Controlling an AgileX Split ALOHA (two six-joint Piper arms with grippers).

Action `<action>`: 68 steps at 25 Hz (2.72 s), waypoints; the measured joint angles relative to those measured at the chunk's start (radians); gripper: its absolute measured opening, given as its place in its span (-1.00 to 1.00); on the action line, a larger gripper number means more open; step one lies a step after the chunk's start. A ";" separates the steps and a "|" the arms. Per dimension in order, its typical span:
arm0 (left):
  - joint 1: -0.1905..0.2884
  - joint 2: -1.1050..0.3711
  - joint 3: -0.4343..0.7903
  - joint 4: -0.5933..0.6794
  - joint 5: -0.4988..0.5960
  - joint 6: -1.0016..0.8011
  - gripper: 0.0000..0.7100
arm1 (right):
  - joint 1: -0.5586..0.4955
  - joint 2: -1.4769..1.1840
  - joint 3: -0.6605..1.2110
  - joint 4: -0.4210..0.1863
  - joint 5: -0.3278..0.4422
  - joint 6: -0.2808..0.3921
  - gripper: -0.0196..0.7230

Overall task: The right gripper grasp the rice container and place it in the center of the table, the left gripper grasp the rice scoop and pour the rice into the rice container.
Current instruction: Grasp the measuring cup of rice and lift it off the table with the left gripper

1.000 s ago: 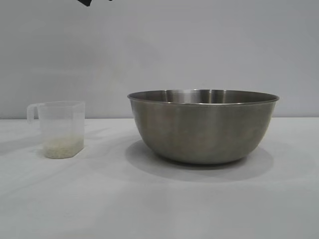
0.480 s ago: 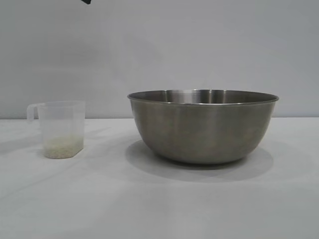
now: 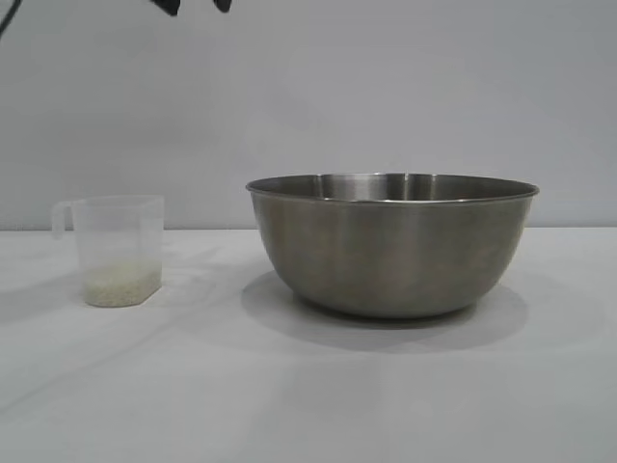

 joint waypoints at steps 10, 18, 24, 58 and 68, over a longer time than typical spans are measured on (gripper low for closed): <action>0.087 -0.121 0.400 -0.008 -0.361 0.018 0.32 | 0.000 0.000 0.000 0.000 0.000 0.000 0.38; 0.091 -0.127 0.684 -0.093 -0.661 0.071 0.32 | 0.000 0.000 0.000 0.000 0.000 0.000 0.38; 0.093 -0.131 0.884 -0.156 -0.954 0.106 0.32 | 0.000 0.000 0.000 0.000 0.000 0.002 0.38; 0.095 0.352 0.698 -0.158 -1.067 0.130 0.32 | 0.000 0.000 0.000 0.000 0.000 0.002 0.38; 0.095 0.377 0.645 -0.166 -1.067 0.132 0.15 | 0.000 0.000 0.000 0.000 0.000 0.002 0.38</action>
